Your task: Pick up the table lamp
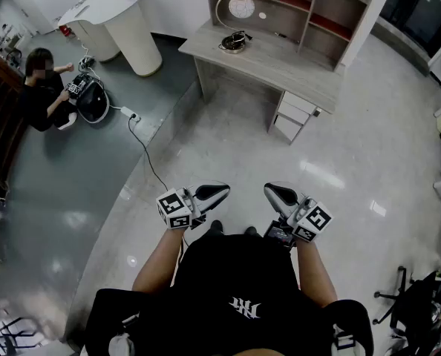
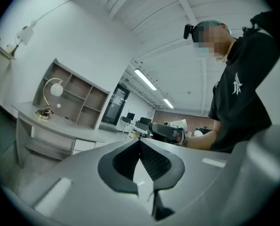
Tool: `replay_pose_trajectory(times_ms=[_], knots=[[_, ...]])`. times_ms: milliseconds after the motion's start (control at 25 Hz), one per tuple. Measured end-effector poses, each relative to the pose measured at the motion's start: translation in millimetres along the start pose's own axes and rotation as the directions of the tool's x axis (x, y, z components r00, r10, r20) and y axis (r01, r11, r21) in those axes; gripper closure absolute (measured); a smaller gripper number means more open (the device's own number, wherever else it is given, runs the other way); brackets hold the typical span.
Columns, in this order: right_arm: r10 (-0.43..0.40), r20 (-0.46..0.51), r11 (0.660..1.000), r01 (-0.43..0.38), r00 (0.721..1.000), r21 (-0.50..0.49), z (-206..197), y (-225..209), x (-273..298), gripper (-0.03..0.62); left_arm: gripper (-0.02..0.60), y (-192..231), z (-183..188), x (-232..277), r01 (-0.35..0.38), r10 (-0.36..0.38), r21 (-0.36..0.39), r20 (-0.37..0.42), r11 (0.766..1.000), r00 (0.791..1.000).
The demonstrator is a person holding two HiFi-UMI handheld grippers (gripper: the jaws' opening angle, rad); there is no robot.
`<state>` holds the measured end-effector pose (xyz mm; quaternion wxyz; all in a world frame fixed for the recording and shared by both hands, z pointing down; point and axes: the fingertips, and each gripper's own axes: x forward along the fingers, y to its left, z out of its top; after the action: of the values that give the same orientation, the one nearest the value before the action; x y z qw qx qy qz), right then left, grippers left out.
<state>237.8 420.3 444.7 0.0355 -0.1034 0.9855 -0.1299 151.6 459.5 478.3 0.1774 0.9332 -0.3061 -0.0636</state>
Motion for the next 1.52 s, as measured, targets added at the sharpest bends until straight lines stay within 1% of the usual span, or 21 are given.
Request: replay_pose_trajectory(times_ms=[80, 120, 160, 200, 280, 440, 560, 680, 800, 960, 1120, 1320, 1520], knots=[[0.003, 0.004, 1.0, -0.003, 1.0, 0.001, 1, -2, 1, 0.594, 0.584, 11, -8, 3, -0.079, 0.086, 0.093, -0.082, 0.993, 0.993], [0.006, 0.005, 1.0, -0.006, 1.0, -0.001, 1, -2, 1, 0.594, 0.584, 15, -10, 5, -0.109, 0.122, 0.128, -0.103, 0.986, 0.987], [0.008, 0.004, 1.0, -0.008, 1.0, -0.005, 1, -2, 1, 0.594, 0.584, 17, -11, 5, -0.127, 0.144, 0.145, -0.107, 0.981, 0.984], [0.012, 0.001, 1.0, -0.012, 1.0, -0.01, 0, -1, 0, 0.594, 0.584, 16, -10, 6, -0.132, 0.147, 0.144, -0.098, 0.981, 0.984], [0.021, -0.012, 1.0, -0.022, 1.0, -0.022, -4, 1, -1, 0.594, 0.584, 11, -7, 8, -0.113, 0.122, 0.116, -0.074, 0.987, 0.99], [0.037, -0.028, 0.999, -0.038, 0.999, -0.033, -5, 7, -2, 0.594, 0.584, 4, -9, 8, -0.09, 0.095, 0.078, -0.068, 0.993, 0.993], [0.033, 0.003, 0.999, -0.033, 0.999, -0.04, 2, 6, -5, 0.592, 0.584, 4, -6, 7, -0.086, 0.088, 0.045, -0.039, 0.995, 0.995], [0.017, 0.051, 1.0, -0.016, 0.999, -0.021, 10, -1, -13, 0.592, 0.586, 2, 0, 9, -0.08, 0.08, 0.034, -0.002, 0.996, 0.997], [0.002, 0.023, 0.999, -0.001, 1.0, -0.039, 8, -5, -16, 0.594, 0.588, 1, 6, 8, -0.078, 0.077, 0.014, 0.033, 0.997, 0.996], [0.002, 0.003, 0.998, -0.002, 1.0, -0.056, 7, -13, -18, 0.593, 0.584, 5, 0, 11, -0.113, 0.113, 0.01, -0.003, 0.994, 0.994], [-0.003, -0.003, 0.998, 0.003, 1.0, -0.063, 11, -19, -27, 0.592, 0.584, 4, -4, 19, -0.113, 0.113, 0.013, -0.006, 0.993, 0.994], [0.004, -0.02, 0.998, -0.005, 1.0, -0.064, 3, -21, -30, 0.592, 0.584, 3, -4, 23, -0.127, 0.127, 0.002, -0.018, 0.992, 0.992], [0.008, -0.044, 0.997, -0.011, 0.999, -0.073, -1, -24, -43, 0.592, 0.585, -1, -11, 30, -0.149, 0.149, 0.013, -0.048, 0.989, 0.988]])
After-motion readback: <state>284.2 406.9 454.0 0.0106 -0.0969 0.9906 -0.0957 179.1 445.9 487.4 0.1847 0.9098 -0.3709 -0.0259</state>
